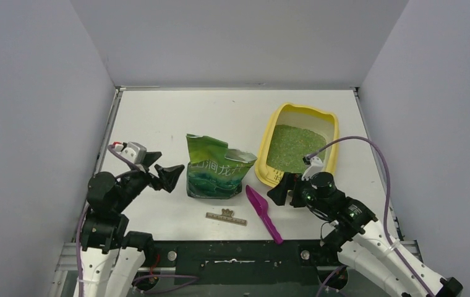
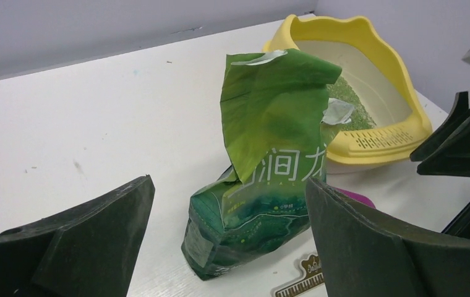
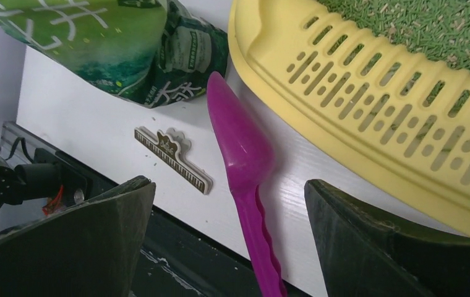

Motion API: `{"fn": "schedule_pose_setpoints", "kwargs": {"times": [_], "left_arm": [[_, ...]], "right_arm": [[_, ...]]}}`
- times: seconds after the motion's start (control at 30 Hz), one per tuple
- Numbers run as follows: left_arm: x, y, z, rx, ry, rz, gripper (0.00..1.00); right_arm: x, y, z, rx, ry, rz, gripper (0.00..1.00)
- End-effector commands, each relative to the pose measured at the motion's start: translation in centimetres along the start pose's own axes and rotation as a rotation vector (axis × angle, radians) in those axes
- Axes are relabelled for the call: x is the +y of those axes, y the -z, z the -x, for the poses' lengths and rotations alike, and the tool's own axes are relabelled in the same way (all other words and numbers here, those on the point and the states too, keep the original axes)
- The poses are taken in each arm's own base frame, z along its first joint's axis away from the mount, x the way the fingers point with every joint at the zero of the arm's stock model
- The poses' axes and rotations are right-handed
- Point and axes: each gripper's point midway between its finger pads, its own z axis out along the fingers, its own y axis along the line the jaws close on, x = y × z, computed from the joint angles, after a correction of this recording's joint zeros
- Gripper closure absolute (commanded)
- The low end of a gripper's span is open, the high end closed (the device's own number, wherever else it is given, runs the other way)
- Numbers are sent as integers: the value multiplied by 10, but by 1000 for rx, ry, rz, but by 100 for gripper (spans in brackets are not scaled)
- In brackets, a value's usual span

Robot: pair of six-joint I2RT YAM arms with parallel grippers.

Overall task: Fill the litter box with clean litter
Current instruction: Pick up the spatula from the center of the board.

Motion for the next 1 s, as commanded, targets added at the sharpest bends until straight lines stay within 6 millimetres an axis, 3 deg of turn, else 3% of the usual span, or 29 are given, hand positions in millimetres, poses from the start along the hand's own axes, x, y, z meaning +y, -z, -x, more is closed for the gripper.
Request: {"fn": "schedule_pose_setpoints", "kwargs": {"times": [0.0, 0.27, 0.4, 0.5, 0.63, 0.8, 0.97], "left_arm": [[8, 13, -17, -6, 91, 89, 9], [21, 32, -19, -68, 71, 197, 8], [23, 33, -21, -61, 65, 209, 8], [22, 32, -24, -42, 70, 205, 8], [24, 31, -26, -24, 70, 209, 8], [26, 28, -28, -8, 74, 215, 8], [29, 24, -28, 0, 77, 217, 8]], "right_arm": [[0, -13, -24, 93, -19, 5, 6], [-13, -32, -68, 168, 95, -135, 10], [-18, -34, -73, 164, 164, -243, 0], [-15, -38, -71, 170, 164, -271, 0], [-10, -47, -88, 242, 194, -219, 0], [-8, -52, -102, 303, 221, -189, 11], [-13, -53, -119, 351, 247, -194, 29]]}}
